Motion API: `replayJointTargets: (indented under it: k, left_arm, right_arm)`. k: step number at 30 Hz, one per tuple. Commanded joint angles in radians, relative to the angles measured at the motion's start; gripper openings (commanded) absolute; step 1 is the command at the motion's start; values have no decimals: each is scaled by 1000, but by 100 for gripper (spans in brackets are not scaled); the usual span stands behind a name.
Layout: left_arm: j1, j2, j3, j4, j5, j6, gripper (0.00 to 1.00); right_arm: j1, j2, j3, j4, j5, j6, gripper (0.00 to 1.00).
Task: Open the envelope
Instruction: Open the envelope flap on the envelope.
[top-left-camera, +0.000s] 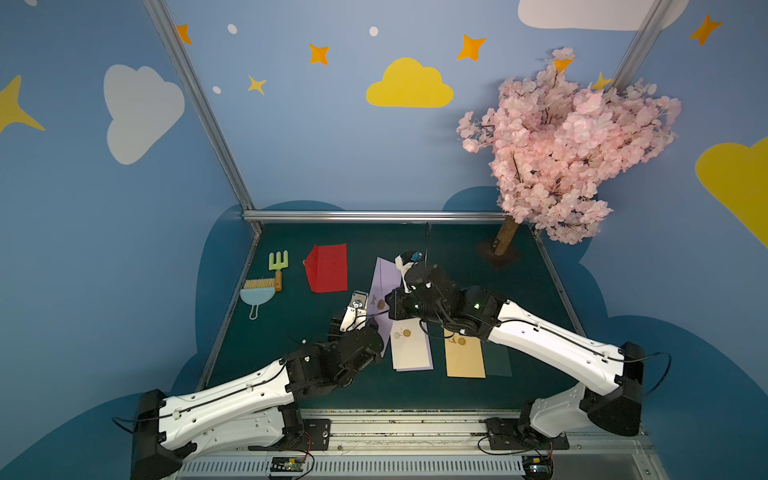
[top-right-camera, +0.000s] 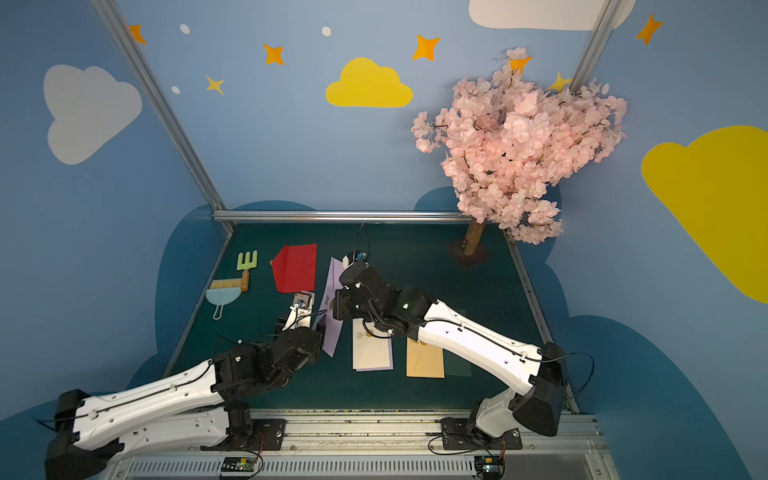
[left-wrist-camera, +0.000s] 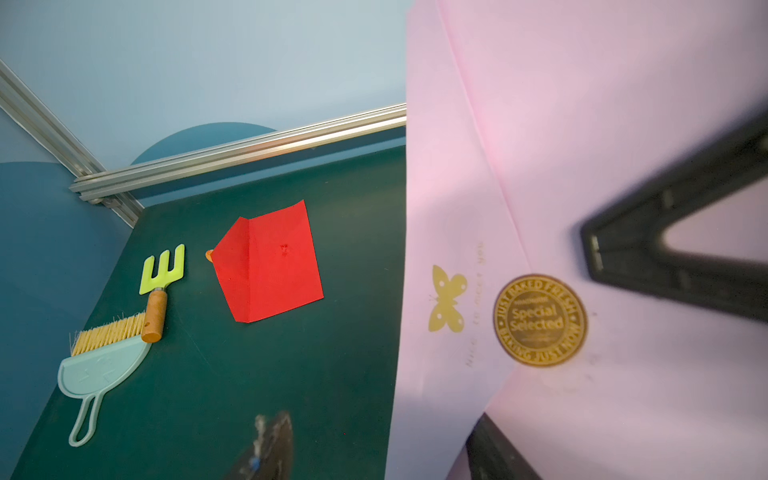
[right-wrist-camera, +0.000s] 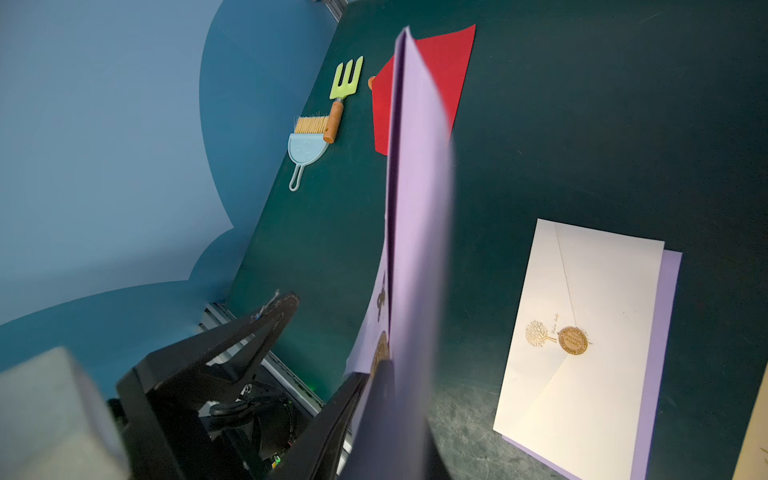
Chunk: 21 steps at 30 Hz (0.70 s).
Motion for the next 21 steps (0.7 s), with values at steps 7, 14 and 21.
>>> replayJointTargets:
  k: [7,14,21]
  left_arm:
    - [30,-13,24,38,1,35,68]
    - [33,-21,19,39,7,32,68]
    - [33,-38,10,31,8,24,68]
  right_arm:
    - [11,17,27,-10,-24,-2,0]
    - [13,15,19,-7,-26,1,0]
    - [14,9,14,-8,-23,4,0]
